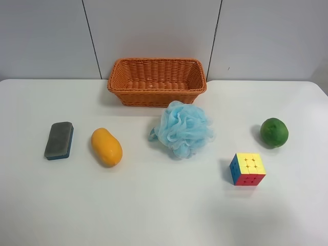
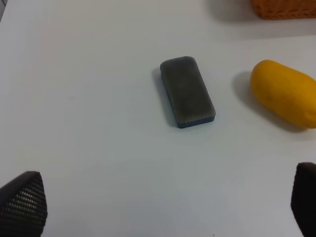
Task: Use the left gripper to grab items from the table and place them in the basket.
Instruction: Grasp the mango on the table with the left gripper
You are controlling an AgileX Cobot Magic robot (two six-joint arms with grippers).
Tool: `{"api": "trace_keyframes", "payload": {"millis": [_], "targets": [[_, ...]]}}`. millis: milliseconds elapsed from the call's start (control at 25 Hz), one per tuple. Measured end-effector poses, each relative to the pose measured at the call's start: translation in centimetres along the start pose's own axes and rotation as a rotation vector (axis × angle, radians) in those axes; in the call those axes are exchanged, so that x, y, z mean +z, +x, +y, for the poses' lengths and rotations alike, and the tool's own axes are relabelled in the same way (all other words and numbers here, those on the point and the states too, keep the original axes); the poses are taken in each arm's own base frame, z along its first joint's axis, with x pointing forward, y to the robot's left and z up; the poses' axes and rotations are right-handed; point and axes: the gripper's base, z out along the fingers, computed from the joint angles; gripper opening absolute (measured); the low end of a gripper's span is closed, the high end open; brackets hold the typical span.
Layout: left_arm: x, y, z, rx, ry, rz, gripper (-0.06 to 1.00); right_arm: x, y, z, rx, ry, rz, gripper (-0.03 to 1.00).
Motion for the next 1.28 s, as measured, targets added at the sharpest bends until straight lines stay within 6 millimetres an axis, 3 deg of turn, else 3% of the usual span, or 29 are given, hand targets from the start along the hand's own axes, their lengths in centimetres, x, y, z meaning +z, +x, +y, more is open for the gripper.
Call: {"api": "trace_keyframes", "payload": {"millis": [1160,1280], "targets": [[0.0,-0.4,-0.1,-0.018,0.011,-0.037,0.99,0.0,0.0,0.0,0.000,0.000,0.000,0.99],[0.1,-1.3,-0.1,-0.062,0.019,0.030,0.99,0.0,0.0,0.0,0.000,0.000,0.000,0.99]]}}
